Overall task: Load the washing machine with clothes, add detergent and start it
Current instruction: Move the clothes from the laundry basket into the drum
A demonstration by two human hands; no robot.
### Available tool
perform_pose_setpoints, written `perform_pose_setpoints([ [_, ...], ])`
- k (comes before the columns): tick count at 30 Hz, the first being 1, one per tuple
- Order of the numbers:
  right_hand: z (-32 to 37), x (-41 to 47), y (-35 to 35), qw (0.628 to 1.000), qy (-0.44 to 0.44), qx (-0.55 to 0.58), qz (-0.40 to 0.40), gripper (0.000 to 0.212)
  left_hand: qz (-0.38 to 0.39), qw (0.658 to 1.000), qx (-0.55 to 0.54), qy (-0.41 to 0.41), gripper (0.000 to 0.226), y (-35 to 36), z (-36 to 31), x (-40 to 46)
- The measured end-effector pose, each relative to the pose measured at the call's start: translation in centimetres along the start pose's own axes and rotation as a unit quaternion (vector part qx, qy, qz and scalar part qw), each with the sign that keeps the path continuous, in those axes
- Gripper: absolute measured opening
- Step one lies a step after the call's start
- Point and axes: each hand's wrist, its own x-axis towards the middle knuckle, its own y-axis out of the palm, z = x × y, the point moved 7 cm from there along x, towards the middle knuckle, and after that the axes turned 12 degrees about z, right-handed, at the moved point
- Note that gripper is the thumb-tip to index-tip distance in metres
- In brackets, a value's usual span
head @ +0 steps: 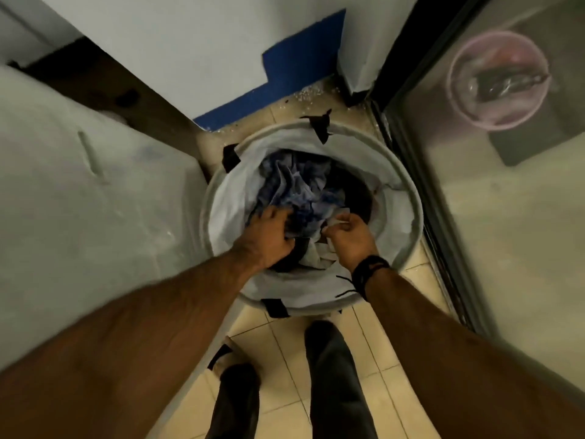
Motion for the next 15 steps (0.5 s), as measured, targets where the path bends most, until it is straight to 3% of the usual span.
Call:
perform_pose_setpoints([
  [2, -0.6, 2.5, -0.3, 1.000, -0.002, 0.006, 0.001, 0.025, -0.016, 0.999, 0.022, -0.024, 0.098, -0.7, 0.5, 4.2],
  [6, -2.5, 7.1, 0.3, 0.999, -0.007, 0.042, 0.012, 0.046, -0.053, 0.990, -0.076, -0.106, 0.127, -2.7, 2.7, 11.8],
  [10, -3.3, 9.0, 1.2, 0.993, -0.021, 0.112, 0.016, 0.056, -0.008, 0.981, -0.176, -0.079, 0.145, -0.8, 4.2, 15.7],
  [12, -3.9, 9.4, 1.7, 0.985, -0.027, 0.168, 0.034, 0.046, 0.032, 0.978, -0.202, -0.036, 0.135, 0.6, 4.4, 16.3],
  [13, -4.1, 9.7, 1.9, 0.980, -0.036, 0.191, 0.044, 0.049, 0.048, 0.974, -0.221, -0.020, 0.118, 1.1, 4.4, 16.1],
  [15, -4.4, 10.3, 2.3, 0.974, -0.053, 0.215, 0.046, 0.084, 0.077, 0.966, -0.249, 0.007, 0.053, 1.8, 3.4, 15.0],
])
